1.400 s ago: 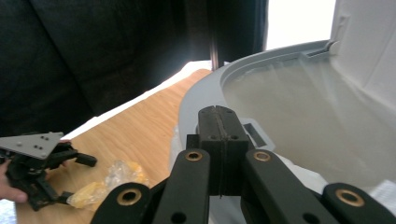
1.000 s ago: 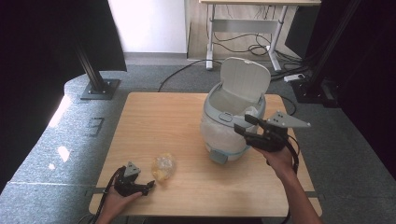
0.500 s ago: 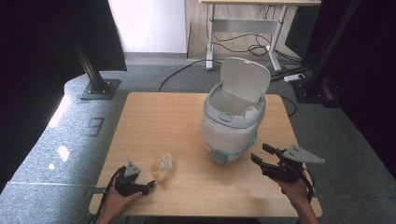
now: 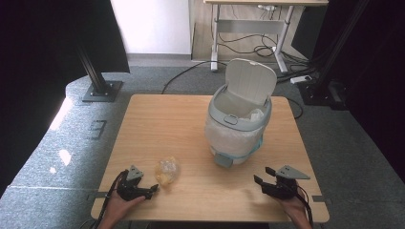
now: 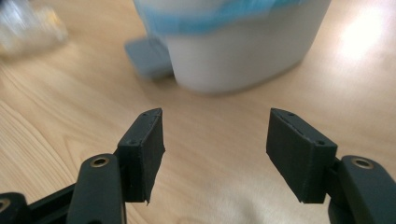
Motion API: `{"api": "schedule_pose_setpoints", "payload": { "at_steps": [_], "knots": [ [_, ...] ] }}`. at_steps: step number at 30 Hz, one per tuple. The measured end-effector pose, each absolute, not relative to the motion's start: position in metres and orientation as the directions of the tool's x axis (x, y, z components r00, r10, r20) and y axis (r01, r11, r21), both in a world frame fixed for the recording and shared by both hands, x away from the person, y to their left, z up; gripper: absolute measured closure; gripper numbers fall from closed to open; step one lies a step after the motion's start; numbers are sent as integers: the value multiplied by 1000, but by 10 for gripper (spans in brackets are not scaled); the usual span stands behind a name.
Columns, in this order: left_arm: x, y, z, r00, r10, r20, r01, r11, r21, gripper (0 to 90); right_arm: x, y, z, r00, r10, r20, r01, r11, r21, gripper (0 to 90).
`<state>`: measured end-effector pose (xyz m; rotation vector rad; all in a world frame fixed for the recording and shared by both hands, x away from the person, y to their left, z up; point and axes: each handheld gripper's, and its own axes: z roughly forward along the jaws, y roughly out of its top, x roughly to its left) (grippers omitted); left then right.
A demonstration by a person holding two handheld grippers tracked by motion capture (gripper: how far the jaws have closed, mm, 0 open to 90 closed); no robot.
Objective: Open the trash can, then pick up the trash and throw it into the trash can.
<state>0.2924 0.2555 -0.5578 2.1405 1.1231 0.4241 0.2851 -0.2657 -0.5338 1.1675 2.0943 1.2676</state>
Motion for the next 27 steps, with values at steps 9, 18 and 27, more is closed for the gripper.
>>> {"api": "schedule_pose_setpoints", "payload": {
  "at_steps": [9, 18, 27],
  "knots": [
    [291, 257, -557, 575, 817, -38, 596, -386, 704, 138, 285, -262, -540, -547, 836, 44, 455, 253, 854, 363],
    [289, 257, -538, 580, 810, -89, 567, -323, 758, 137, 286, -271, -543, -520, 852, 58, 481, 236, 844, 367],
    [294, 236, -512, 623, 778, -82, 511, -326, 795, 111, 285, -272, -544, -511, 857, 72, 494, 224, 840, 380]
  ]
}}
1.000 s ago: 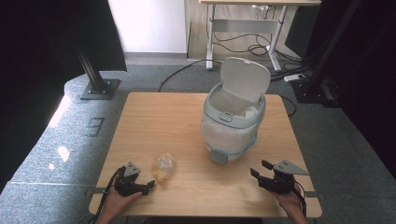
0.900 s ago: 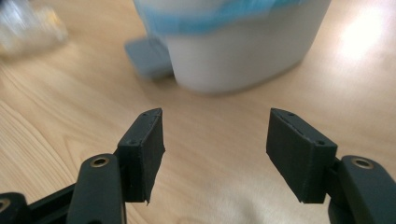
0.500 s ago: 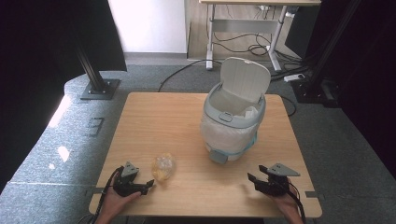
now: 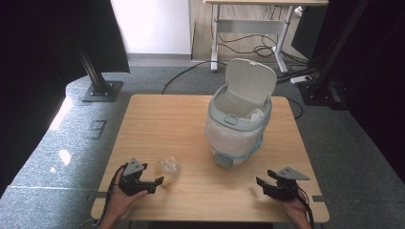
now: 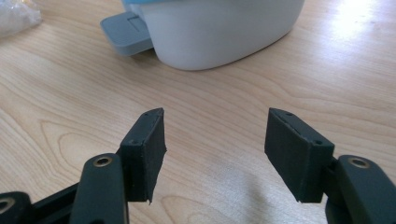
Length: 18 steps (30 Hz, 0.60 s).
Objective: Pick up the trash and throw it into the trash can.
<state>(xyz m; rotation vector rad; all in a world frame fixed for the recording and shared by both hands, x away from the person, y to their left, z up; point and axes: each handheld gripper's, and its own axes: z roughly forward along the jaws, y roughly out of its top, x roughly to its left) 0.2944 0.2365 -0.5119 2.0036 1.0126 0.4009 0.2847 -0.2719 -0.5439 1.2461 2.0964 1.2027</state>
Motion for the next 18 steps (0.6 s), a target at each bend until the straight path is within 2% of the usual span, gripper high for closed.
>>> {"api": "schedule_pose_setpoints", "payload": {
  "at_steps": [5, 9, 18],
  "knots": [
    [306, 226, -509, 628, 775, -71, 517, -348, 782, 86, 284, -271, -543, -511, 857, 67, 493, 229, 839, 381],
    [319, 218, -510, 627, 773, -94, 540, -344, 768, 77, 282, -271, -543, -510, 858, 65, 491, 228, 841, 381],
    [339, 198, -529, 619, 780, -96, 577, -368, 729, 86, 283, -272, -544, -504, 862, 61, 494, 229, 839, 382]
  ]
}}
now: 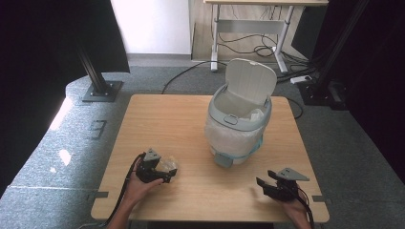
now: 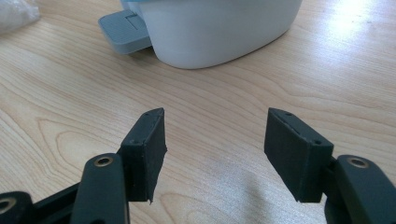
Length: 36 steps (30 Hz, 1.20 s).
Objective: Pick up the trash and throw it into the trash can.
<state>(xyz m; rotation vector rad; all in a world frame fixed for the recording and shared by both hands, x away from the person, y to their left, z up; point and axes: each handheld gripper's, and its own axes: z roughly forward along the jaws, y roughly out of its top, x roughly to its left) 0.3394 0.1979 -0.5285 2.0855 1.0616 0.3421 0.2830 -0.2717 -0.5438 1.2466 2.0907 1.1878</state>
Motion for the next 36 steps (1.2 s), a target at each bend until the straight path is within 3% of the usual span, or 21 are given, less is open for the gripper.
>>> {"api": "schedule_pose_setpoints", "payload": {
  "at_steps": [9, 18, 23, 36],
  "knots": [
    [340, 191, -539, 637, 767, -70, 570, -408, 713, 210, 283, -272, -545, -497, 866, 58, 497, 229, 837, 386],
    [337, 194, -538, 632, 773, -57, 551, -396, 735, 503, 282, -275, -543, -480, 875, 57, 498, 219, 839, 391],
    [338, 195, -536, 634, 771, -53, 547, -400, 736, 611, 282, -277, -544, -467, 882, 59, 505, 212, 837, 395],
    [336, 201, -480, 677, 733, -64, 467, -361, 807, 657, 282, -285, -544, -433, 898, 81, 526, 178, 832, 407]
  ]
}}
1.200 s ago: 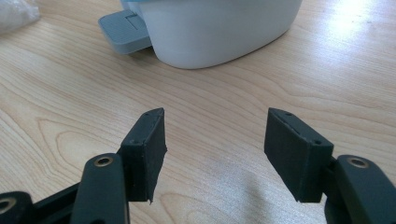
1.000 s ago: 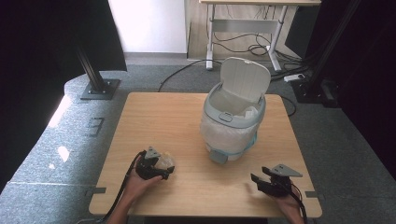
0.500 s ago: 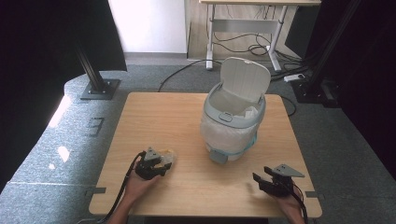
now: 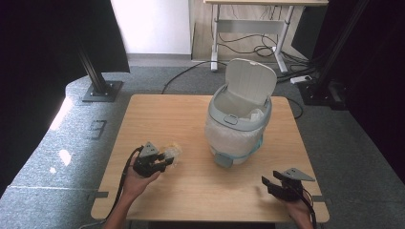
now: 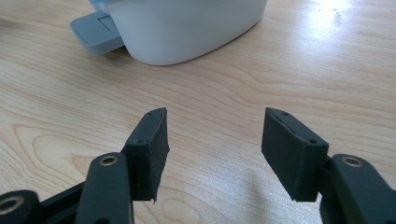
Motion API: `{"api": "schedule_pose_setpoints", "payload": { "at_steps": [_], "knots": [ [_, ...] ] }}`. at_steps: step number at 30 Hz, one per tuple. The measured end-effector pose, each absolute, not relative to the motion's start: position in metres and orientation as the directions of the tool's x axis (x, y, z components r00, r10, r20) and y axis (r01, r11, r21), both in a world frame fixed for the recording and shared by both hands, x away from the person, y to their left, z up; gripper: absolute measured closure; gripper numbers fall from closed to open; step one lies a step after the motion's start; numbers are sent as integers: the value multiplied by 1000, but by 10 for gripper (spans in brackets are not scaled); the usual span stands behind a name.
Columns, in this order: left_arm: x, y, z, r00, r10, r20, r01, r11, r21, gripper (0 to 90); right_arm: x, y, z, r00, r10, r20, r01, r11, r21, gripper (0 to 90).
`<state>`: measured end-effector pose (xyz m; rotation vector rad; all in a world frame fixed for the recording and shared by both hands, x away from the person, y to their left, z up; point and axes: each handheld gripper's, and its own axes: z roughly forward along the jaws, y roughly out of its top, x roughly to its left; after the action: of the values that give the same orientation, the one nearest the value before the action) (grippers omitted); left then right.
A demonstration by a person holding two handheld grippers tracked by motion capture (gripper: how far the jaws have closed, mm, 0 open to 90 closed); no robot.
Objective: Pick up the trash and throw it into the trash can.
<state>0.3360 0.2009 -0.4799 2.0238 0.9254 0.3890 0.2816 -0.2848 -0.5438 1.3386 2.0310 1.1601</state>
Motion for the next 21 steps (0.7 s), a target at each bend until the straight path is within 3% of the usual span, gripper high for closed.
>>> {"api": "schedule_pose_setpoints", "payload": {
  "at_steps": [21],
  "knots": [
    [332, 191, -391, 735, 678, -7, 320, -339, 885, 669, 281, -281, -545, -435, 898, 74, 531, 189, 826, 413]
  ]
}}
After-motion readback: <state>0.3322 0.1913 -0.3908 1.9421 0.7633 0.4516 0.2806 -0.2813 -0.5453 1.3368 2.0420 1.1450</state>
